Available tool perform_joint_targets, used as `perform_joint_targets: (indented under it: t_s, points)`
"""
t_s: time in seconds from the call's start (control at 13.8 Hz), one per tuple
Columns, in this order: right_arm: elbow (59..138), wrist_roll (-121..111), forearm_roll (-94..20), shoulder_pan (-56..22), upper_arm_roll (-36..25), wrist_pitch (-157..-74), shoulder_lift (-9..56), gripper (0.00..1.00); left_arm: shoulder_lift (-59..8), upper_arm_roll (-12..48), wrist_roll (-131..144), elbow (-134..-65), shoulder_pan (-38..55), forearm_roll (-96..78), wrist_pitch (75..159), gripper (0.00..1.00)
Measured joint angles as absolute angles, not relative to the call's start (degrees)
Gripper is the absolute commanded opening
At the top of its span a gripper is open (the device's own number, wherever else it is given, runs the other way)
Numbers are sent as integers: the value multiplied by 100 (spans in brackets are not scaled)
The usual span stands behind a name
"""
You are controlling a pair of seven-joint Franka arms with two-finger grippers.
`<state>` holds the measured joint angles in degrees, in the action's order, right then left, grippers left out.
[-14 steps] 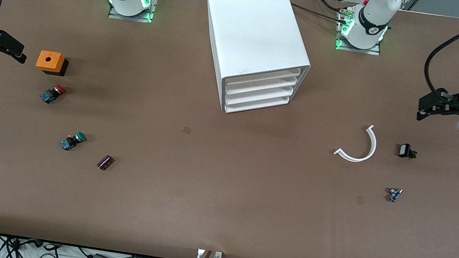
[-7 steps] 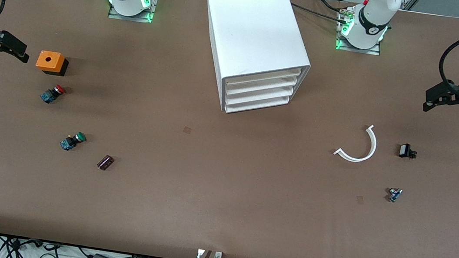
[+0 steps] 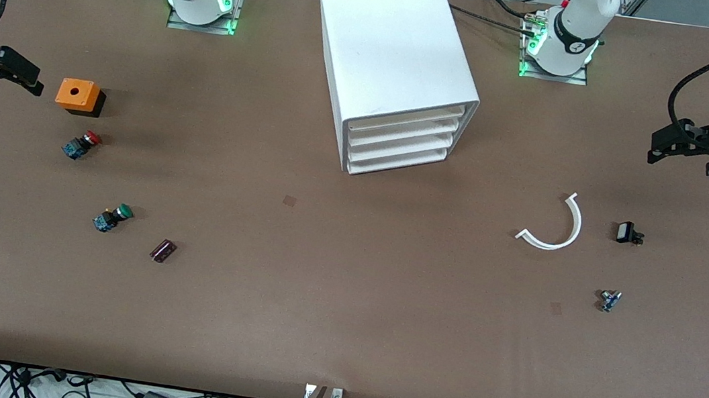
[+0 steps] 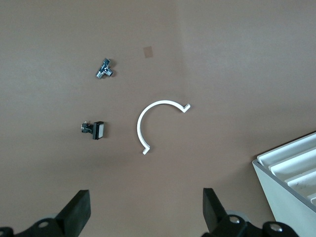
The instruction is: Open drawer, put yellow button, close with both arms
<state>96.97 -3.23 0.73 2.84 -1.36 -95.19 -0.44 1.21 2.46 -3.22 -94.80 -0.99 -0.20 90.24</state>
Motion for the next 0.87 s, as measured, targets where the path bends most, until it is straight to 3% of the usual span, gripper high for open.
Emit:
perform_joint_targets:
  t_s: [0.87]
  points:
    - [9709,-332,74,302,-149,-9514,-44,100,127,296,-99,-9442,-18,-22,8921,100]
